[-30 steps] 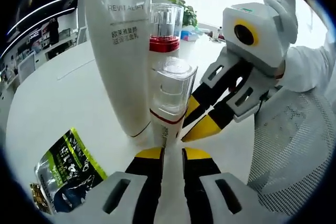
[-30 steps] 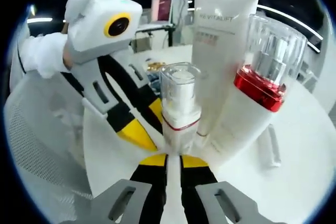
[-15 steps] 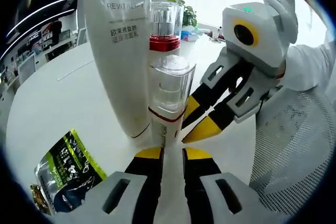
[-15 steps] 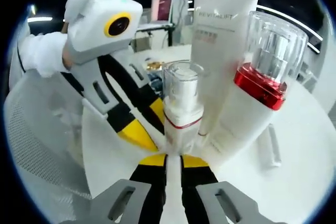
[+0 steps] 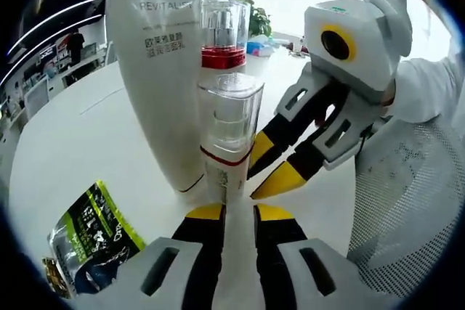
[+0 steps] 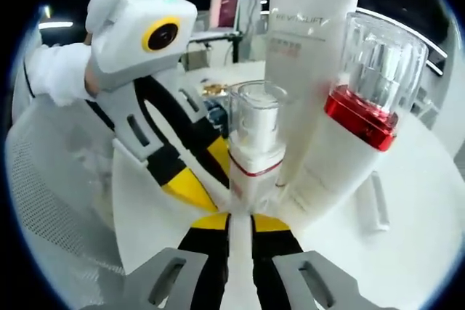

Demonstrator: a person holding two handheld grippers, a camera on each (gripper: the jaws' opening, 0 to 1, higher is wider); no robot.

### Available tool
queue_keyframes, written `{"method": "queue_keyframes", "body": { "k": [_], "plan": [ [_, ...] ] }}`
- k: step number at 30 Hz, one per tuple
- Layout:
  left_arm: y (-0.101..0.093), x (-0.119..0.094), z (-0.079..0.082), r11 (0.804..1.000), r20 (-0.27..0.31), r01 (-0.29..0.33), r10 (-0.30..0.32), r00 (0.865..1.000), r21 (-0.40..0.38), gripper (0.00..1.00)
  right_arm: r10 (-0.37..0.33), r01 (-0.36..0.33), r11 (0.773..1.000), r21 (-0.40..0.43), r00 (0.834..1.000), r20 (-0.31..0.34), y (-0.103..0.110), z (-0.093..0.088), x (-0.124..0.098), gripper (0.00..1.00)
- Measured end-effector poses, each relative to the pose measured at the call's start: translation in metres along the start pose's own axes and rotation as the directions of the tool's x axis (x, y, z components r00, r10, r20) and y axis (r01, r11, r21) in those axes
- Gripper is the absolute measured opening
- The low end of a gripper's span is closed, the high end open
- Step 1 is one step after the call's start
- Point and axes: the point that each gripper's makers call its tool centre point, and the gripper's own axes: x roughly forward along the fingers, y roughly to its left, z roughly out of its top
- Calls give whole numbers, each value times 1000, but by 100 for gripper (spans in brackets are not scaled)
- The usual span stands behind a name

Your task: Arrange the skincare products in the storage area until every visible bottle or jar stands upright without overlapping.

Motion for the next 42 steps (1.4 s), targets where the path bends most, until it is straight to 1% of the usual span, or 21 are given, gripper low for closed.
{"method": "queue_keyframes", "body": {
  "k": [4,21,28,33,40,42],
  "plan": [
    [2,0,1,1000,6,-10,10,1000,4,16,0,0,1000,-6,1000,-2,1,0,0,2],
    [2,3,1,1000,11,-10,9,1000,9,17,-5,5,1000,-15,1000,-2,0,0,1,3],
    [6,1,0,1000,7,-22,22,1000,10,20,-4,4,1000,-11,1000,-4,-1,0,0,7],
    [4,-2,1,1000,8,-20,20,1000,7,21,-15,15,1000,-9,1000,-6,-3,0,-2,8],
    [4,-7,1,1000,11,-25,25,1000,0,22,-19,19,1000,-18,1000,-3,-1,2,-5,9],
    [2,-7,2,1000,13,-23,23,1000,-2,22,-13,13,1000,2,1000,5,1,4,-6,9]
  ]
}}
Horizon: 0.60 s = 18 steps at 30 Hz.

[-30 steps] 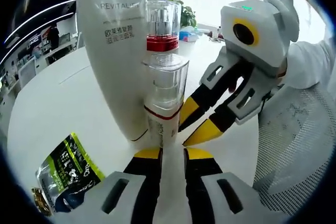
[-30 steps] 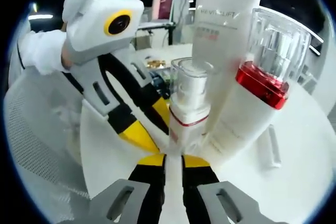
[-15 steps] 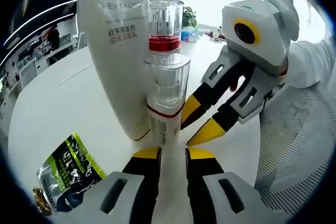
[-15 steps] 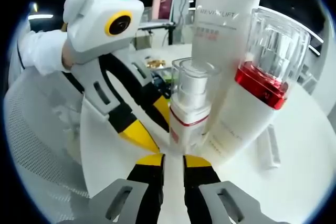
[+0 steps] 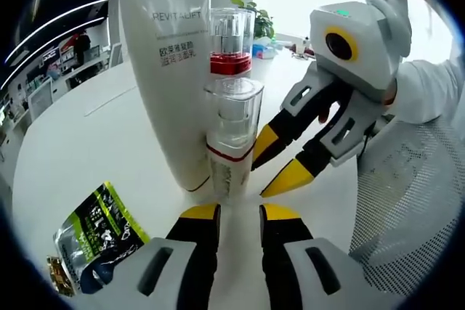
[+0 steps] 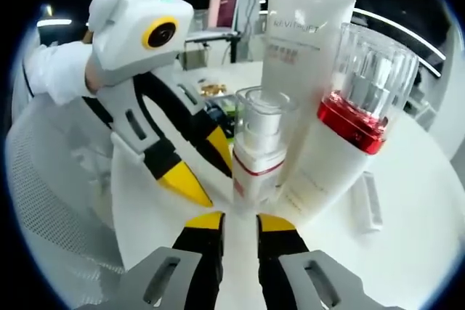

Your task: Arrange the skincare products in the storage area until every visible bottle or jar stands upright without overlapping.

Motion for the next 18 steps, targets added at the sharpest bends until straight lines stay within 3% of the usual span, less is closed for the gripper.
{"method": "queue_keyframes", "body": {
  "k": [18],
  "plan": [
    [7,-41,6,995,32,4,0,999,-102,27,-34,33,999,-33,999,-16,7,3,-22,26]
  ]
}}
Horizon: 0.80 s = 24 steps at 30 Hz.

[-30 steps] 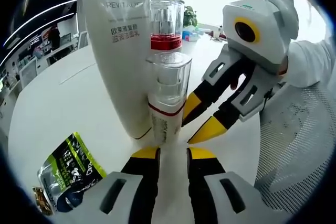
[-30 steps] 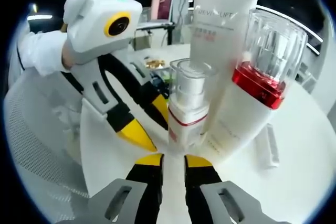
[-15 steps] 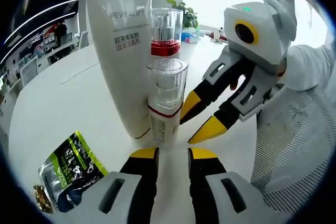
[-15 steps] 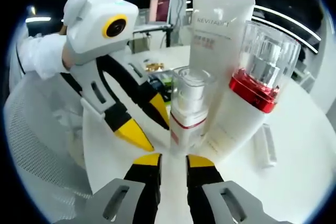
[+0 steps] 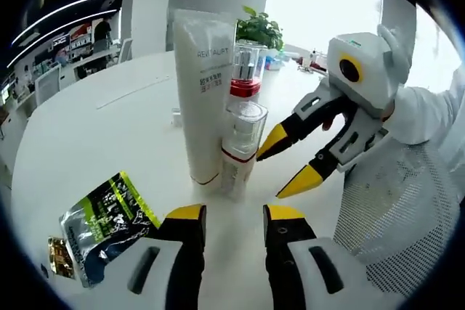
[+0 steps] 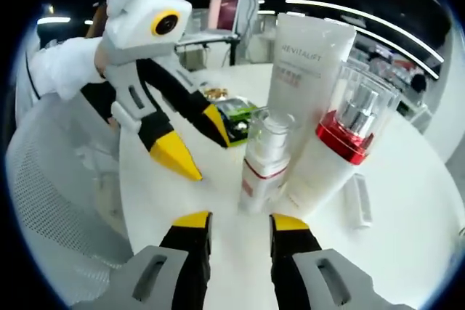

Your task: Arrange the skincare products in the storage area until every visible bottle or jar stands upright without overlapping.

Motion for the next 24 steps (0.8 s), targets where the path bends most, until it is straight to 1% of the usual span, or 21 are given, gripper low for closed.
{"method": "queue_keyframes", "body": {
  "k": [1,3,4,9,12,14,18,20,22,24],
  "plan": [
    [-2,-5,0,1000,-3,1,-1,1000,-3,29,-5,5,1000,-3,1000,-2,0,-1,-3,27],
    [-3,-12,2,1000,4,-17,17,1000,-3,31,-14,14,1000,-5,1000,-1,-1,0,-7,30],
    [-2,-15,3,1000,8,-24,24,1000,-2,34,-19,19,1000,-4,1000,1,-1,0,-9,31],
    [7,-31,4,998,29,-55,56,998,-18,45,-57,56,998,14,998,18,-8,3,-23,38],
    [12,-39,2,997,31,-80,81,996,-18,50,-78,78,997,16,997,24,-12,4,-28,45],
    [14,-43,2,996,35,-90,90,995,-19,55,-104,103,994,21,994,28,-15,6,-32,51],
    [18,-53,0,992,39,-121,122,992,-16,62,-116,115,992,42,993,31,-18,8,-38,60],
    [19,-58,-1,991,38,-132,133,990,-20,69,-122,120,992,47,992,30,-18,9,-41,67],
    [21,-64,-3,989,39,-144,145,989,-18,72,-126,125,991,40,992,25,-17,8,-42,74],
    [26,-68,-5,988,42,-155,156,987,-22,75,-127,126,991,32,992,12,-17,7,-43,78]
  ]
}}
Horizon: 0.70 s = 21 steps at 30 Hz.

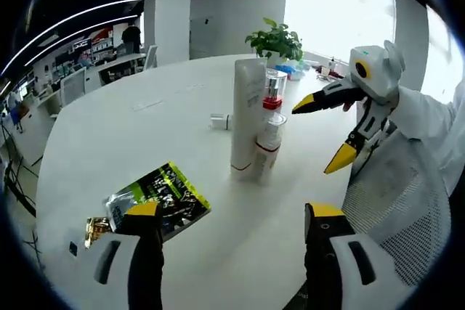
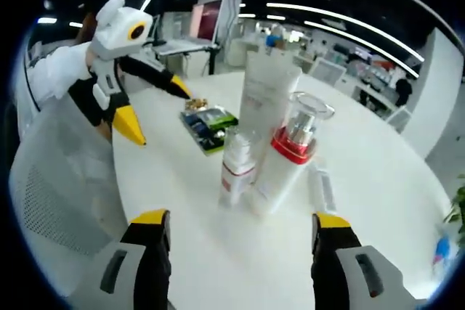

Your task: Arrange the skincare products in the storage area until every visible bottle or jar stands upright without overlapping.

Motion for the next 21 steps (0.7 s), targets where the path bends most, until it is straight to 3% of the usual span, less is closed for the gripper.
{"method": "queue_keyframes", "body": {
  "k": [10,21],
  "plan": [
    [12,-24,-5,999,21,-36,36,999,-8,96,-12,12,1000,-2,1000,-14,-1,-1,-8,90],
    [28,-50,-12,996,46,-89,90,995,-28,99,-20,20,1000,7,1000,-12,-5,1,-16,99]
  ]
}}
